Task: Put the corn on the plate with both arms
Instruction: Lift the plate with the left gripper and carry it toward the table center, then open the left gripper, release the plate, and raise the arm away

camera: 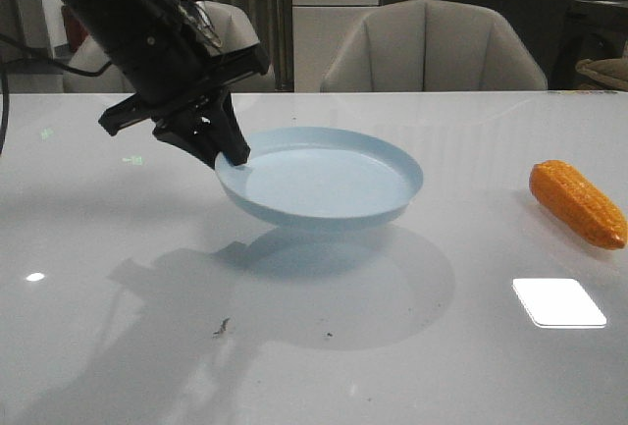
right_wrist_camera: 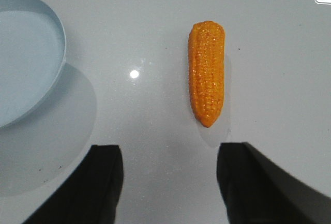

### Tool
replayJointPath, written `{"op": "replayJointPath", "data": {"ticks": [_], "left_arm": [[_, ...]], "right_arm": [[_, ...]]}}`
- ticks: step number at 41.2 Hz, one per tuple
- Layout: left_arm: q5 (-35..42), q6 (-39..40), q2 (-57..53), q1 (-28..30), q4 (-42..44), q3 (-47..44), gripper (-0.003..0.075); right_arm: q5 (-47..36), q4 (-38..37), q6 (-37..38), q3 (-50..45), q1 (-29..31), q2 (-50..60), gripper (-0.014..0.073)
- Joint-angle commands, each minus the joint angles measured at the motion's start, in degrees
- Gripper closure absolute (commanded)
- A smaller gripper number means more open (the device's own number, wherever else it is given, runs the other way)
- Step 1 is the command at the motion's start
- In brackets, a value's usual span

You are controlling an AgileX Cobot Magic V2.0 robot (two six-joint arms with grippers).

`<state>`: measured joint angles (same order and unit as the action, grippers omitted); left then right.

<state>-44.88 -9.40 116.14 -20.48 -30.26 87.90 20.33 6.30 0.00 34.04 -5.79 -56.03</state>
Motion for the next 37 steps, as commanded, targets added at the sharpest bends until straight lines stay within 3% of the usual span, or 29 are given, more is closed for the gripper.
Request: {"op": "replayJointPath", "data": {"ticks": [1, 11, 21, 30, 37], "left_arm": [[3.07, 0.38, -3.20, -0.47, -1.81, -0.11, 0.0627], [3.18, 0.38, -3.17, -0.47, -1.78, -2.70, 0.0588], [2.91, 0.38, -2.22, -0.47, -1.06, -4.60, 0.0307], [3.04, 0.38, -2.22, -0.47, 0.93, 1.40, 0.0300], [-0.86, 0.28, -2.34, -0.47, 10.36, 12.79, 0.0300]], "right_arm": [[-3.73, 0.20, 0.00, 2.10, 0.13, 0.41, 0.0086], [-3.75, 0.20, 0.00, 2.10, 0.13, 0.35, 0.0086], [-3.75, 0.20, 0.00, 2.10, 0.13, 0.35, 0.0086], [-3.75, 0.20, 0.00, 2.10, 0.13, 0.35, 0.0086], [-3.75, 0.20, 0.00, 2.10, 0.13, 0.35, 0.0086]]}}
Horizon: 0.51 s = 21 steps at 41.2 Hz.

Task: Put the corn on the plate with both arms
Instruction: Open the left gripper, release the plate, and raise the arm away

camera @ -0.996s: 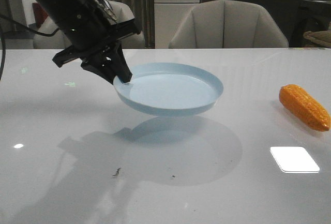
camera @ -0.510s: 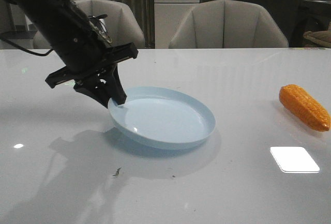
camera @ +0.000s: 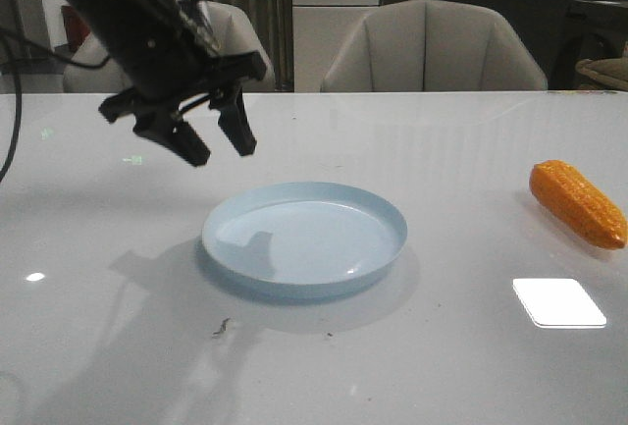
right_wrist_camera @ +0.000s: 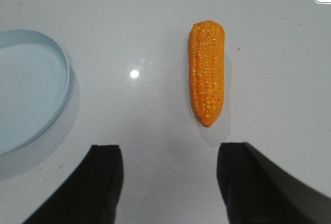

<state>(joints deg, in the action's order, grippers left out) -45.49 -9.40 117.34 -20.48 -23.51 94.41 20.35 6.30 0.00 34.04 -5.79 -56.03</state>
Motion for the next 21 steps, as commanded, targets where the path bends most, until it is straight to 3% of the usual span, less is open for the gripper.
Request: {"op": "replayJointPath", "data": {"ticks": [1, 10, 21], "left_arm": [[-0.60, 0.28, -3.54, -0.47, 5.06, 8.29, 0.0300], [-7.54, 0.38, -3.63, -0.47, 20.27, 22.12, 0.0300], [-8.04, 4.83, -8.95, 3.09, 21.46, 26.44, 0.0300]], "right_arm": [[-3.77, 0.20, 0.00, 2.10, 0.13, 0.35, 0.0086], [-3.82, 0.20, 0.00, 2.10, 0.13, 0.35, 0.0086], [-3.46, 0.20, 0.00, 2.10, 0.13, 0.35, 0.0086]]}}
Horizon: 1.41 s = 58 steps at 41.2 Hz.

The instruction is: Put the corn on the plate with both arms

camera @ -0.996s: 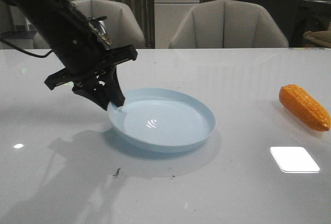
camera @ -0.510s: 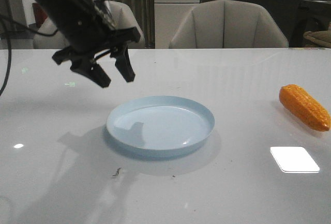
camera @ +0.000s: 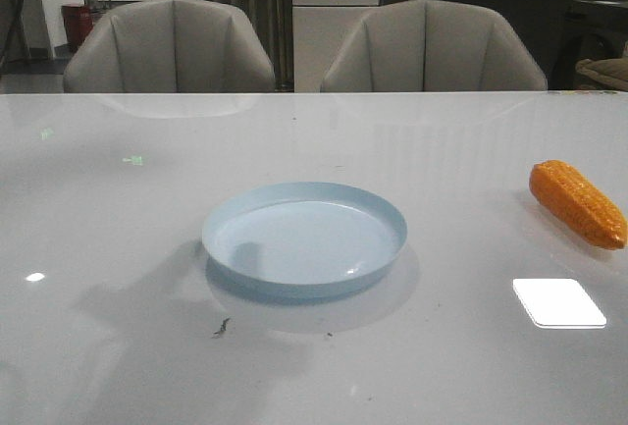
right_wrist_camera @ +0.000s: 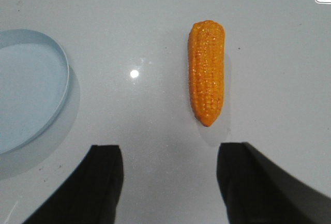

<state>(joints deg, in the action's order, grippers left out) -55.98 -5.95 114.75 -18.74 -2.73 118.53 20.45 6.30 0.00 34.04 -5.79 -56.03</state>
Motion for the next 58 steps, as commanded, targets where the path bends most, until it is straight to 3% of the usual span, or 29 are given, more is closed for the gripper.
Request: {"op": "replayJointPath", "data": {"ticks": [1, 12, 19, 22, 31, 39, 48, 58], "left_arm": [[2.45, 1.38, -7.05, 1.88, 0.83, 2.32, 0.0300], [3.11, 1.27, -15.98, 6.38, 5.56, 1.54, 0.0300], [6.51, 1.27, -22.65, 6.88, 8.19, -7.30, 0.0300], [11.42, 1.20, -25.97, 6.88, 8.62, -15.18, 0.0300], [33.99, 1.39, -40.01, 6.88, 8.40, -50.25, 0.0300], [48.61, 1.86, -52.52, 6.88, 4.02, -73.07, 0.0300], [49.86, 1.86, -62.38, 6.88, 1.23, -83.95, 0.0300], [47.94, 1.86, -64.92, 6.88, 1.49, -84.80, 0.0300]], "right_arm": [[-3.55, 0.20, 0.00, 2.10, 0.13, 0.35, 0.0086], [-3.50, 0.20, 0.00, 2.10, 0.13, 0.35, 0.0086], [-3.50, 0.20, 0.00, 2.10, 0.13, 0.35, 0.0086], [-3.50, 0.20, 0.00, 2.10, 0.13, 0.35, 0.0086], [-2.90, 0.20, 0.00, 2.10, 0.13, 0.35, 0.0086], [-1.33, 0.20, 0.00, 2.10, 0.13, 0.35, 0.0086], [-1.97, 0.24, 0.00, 2.10, 0.13, 0.35, 0.0086], [-3.85, -1.36, 0.00, 6.01, 2.50, -4.12, 0.0086]]}}
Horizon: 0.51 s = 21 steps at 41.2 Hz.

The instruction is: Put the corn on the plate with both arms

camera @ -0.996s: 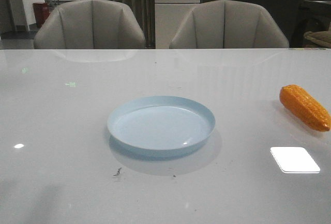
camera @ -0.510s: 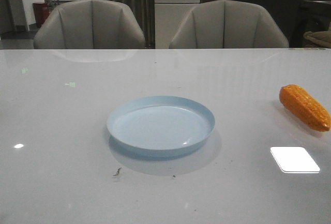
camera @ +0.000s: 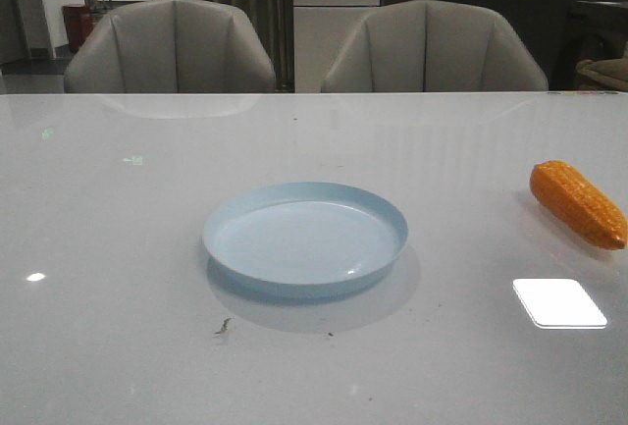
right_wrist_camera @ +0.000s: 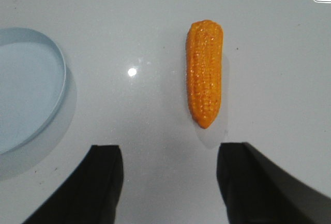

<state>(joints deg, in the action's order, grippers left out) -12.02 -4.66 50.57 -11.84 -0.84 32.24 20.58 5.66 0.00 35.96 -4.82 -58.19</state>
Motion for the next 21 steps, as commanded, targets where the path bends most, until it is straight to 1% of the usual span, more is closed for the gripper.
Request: {"op": "replayJointPath", "data": {"ticks": [1, 5, 8, 14, 21], "left_arm": [[3.98, 0.57, -0.74, -0.03, -0.40, 1.48, 0.0300], [3.98, 0.57, -0.74, -0.03, -0.40, 1.48, 0.0300], [3.98, 0.57, -0.74, -0.03, -0.40, 1.48, 0.0300], [3.98, 0.57, -0.74, -0.03, -0.40, 1.48, 0.0300], [3.98, 0.57, -0.74, -0.03, -0.40, 1.48, 0.0300]], "right_arm": [[-3.34, -0.72, 0.00, 5.36, 2.06, -3.00, 0.0086], [0.89, -0.72, 0.00, 10.66, 4.54, -9.20, 0.0086], [3.72, -0.85, 0.00, 14.98, 5.32, -14.03, 0.0086], [7.23, -2.14, 0.00, 24.86, 5.37, -24.39, 0.0086], [11.05, -2.71, 0.00, 33.53, 5.37, -34.50, 0.0086]]}}
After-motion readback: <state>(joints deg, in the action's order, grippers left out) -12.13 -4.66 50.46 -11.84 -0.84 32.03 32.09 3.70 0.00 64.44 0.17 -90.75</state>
